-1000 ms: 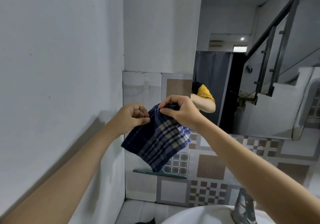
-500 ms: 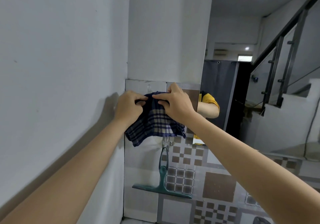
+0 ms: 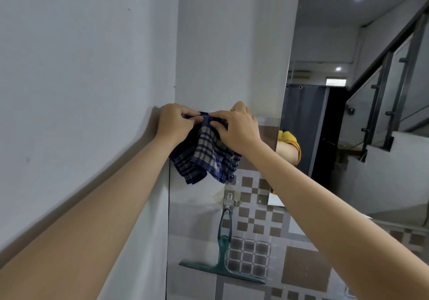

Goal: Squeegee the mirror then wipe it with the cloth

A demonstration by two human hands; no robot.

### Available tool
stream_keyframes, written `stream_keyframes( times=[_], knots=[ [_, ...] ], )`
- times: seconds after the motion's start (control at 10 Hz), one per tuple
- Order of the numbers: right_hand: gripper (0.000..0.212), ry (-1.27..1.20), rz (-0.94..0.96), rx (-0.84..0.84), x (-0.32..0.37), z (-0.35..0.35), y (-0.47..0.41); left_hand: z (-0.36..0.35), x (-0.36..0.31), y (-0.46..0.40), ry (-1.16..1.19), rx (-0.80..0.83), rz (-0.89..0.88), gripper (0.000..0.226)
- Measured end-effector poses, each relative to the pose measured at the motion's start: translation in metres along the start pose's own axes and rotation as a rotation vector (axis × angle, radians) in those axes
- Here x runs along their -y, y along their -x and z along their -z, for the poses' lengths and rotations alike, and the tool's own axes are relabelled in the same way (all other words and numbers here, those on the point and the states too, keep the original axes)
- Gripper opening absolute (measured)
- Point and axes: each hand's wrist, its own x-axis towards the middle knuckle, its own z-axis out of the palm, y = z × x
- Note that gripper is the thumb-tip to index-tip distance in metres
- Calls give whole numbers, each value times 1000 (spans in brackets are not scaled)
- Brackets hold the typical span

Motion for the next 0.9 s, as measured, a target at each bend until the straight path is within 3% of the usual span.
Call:
stream_keyframes(
  times=[0.1, 0.5, 0.7, 0.9],
  knots=[
    [32, 48, -32, 18, 2, -2, 7, -2, 2, 7, 5, 5, -2, 14],
    [26, -204, -163, 118, 11, -15, 27, 0, 4, 17, -30, 170, 139, 21],
    [45, -305, -247, 34, 20, -8, 41, 1, 1, 35, -32, 123, 150, 33],
    [43, -373, -233, -120, 26, 10, 58, 6, -13, 51, 66, 9, 145, 28]
  ],
)
